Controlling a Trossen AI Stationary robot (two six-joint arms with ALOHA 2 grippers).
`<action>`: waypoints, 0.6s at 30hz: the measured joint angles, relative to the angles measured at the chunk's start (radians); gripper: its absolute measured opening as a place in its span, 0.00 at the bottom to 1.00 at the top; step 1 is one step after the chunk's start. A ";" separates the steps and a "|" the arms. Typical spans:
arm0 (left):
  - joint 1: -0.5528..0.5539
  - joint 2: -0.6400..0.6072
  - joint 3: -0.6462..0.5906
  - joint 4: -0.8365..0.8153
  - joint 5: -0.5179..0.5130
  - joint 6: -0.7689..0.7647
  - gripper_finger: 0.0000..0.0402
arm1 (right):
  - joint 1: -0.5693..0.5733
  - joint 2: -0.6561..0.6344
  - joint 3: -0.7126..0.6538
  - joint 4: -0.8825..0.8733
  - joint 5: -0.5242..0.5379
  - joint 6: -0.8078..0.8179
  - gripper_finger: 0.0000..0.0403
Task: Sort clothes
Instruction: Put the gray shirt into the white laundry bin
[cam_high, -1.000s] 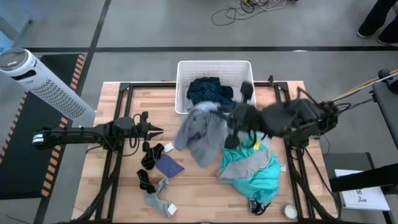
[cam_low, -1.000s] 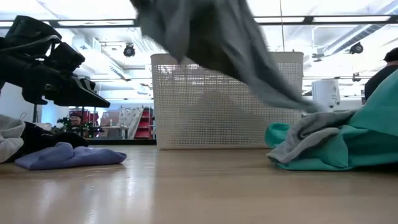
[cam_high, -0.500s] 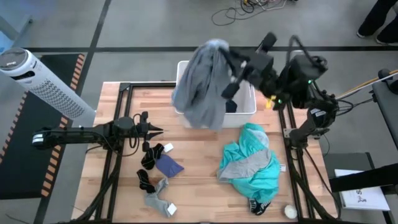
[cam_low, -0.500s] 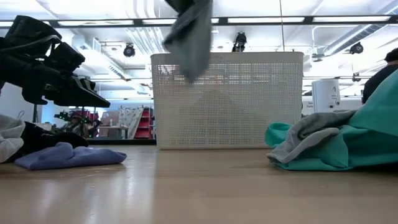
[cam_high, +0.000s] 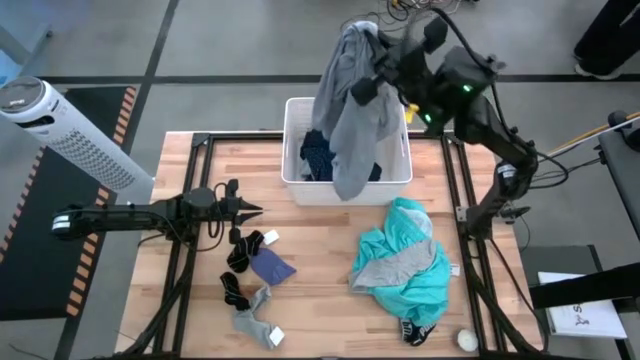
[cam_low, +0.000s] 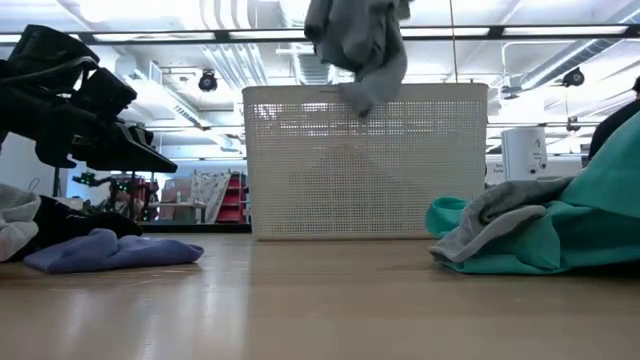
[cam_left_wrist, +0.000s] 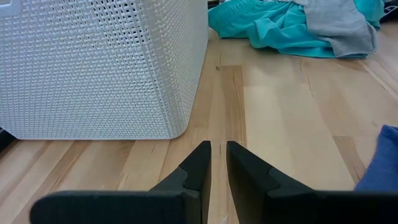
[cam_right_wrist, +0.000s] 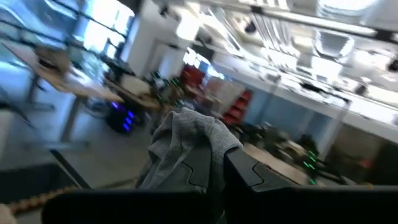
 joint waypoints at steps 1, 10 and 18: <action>0.000 0.000 0.000 0.000 0.000 0.000 0.09 | -0.023 0.001 0.000 -0.021 0.005 0.008 0.00; 0.000 0.000 0.000 0.000 0.000 0.000 0.09 | -0.169 0.012 -0.007 -0.408 -0.039 0.252 0.00; 0.000 0.000 0.000 0.000 0.000 0.000 0.09 | -0.168 0.075 -0.010 -0.793 -0.231 0.455 0.00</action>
